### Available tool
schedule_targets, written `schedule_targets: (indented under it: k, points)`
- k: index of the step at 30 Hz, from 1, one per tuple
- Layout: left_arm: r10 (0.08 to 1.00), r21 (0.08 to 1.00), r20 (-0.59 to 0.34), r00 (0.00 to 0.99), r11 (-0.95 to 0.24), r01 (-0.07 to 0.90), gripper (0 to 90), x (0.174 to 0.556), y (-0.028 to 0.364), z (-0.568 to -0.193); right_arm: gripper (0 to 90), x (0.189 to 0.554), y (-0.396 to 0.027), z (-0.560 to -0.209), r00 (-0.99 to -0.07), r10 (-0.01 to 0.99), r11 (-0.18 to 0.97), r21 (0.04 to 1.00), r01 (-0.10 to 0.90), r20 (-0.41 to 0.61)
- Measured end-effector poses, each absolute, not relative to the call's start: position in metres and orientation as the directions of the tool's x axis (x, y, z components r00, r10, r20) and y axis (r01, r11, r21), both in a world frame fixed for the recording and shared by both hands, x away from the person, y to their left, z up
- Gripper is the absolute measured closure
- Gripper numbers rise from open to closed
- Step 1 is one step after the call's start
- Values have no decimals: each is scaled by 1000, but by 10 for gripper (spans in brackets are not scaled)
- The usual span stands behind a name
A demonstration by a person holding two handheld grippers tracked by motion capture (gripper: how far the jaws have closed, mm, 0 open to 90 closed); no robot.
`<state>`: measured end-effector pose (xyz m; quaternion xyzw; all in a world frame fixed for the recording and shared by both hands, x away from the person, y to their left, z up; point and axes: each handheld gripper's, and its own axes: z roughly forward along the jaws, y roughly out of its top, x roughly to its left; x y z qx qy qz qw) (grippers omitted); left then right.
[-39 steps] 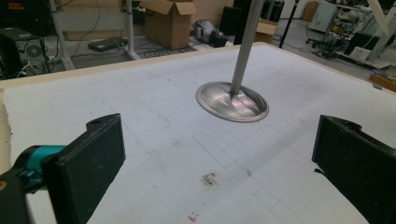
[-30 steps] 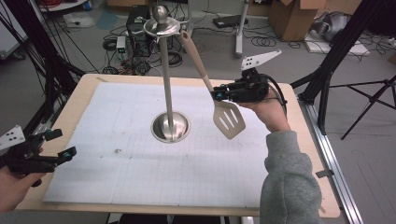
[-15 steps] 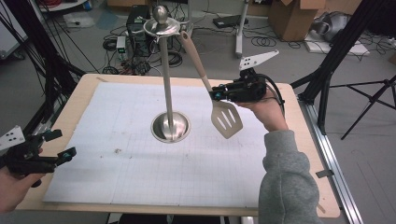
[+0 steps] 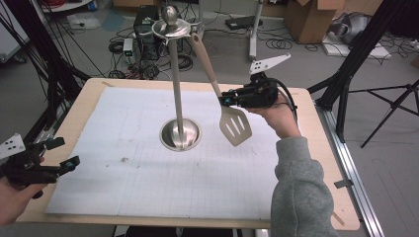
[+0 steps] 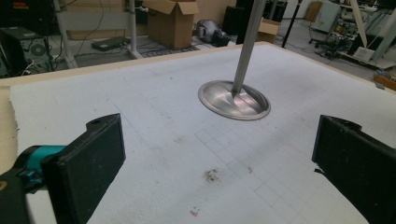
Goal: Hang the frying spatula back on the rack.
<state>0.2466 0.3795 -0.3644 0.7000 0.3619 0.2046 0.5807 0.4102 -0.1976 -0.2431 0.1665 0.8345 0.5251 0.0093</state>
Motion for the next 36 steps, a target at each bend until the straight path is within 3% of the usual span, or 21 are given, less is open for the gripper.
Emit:
schedule_targets:
  k: [36]
  points:
    - [749, 960, -132, 649, -66, 271, 31, 243, 381, -365, 757, 418, -186, -250, -939, 311, 390, 882, 266, 146]
